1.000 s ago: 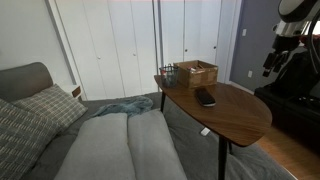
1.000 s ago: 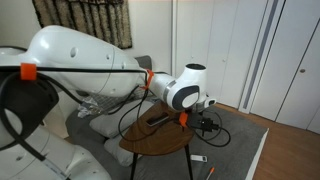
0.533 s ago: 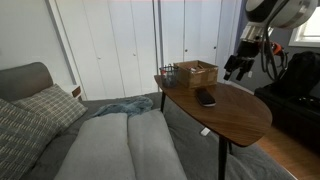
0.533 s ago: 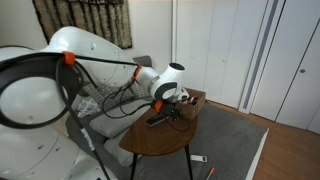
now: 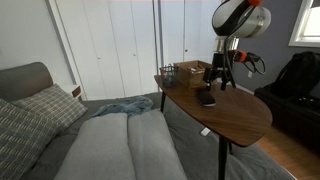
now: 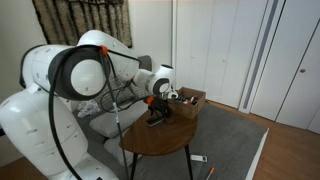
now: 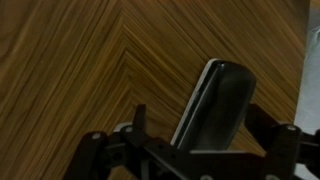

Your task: Put the eyeglass case in the box

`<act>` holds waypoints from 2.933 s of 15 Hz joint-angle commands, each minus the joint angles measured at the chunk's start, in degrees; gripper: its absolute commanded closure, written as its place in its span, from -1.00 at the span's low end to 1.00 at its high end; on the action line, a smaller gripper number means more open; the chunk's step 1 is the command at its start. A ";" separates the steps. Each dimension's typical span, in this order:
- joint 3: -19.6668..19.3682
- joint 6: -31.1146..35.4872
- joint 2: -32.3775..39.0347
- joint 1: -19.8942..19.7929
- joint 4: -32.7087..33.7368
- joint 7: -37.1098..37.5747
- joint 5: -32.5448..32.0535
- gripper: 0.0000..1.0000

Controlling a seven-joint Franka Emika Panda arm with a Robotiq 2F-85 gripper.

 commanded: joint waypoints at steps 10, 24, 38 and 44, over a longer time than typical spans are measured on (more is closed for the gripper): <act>3.62 1.16 6.00 -1.06 4.52 10.46 -3.60 -1.00; 4.62 4.87 8.51 -0.85 6.11 11.00 -3.82 0.11; 5.03 2.25 0.56 -0.29 8.34 -0.20 0.56 0.30; 4.80 3.38 4.09 -0.76 6.88 -5.89 -1.20 -0.35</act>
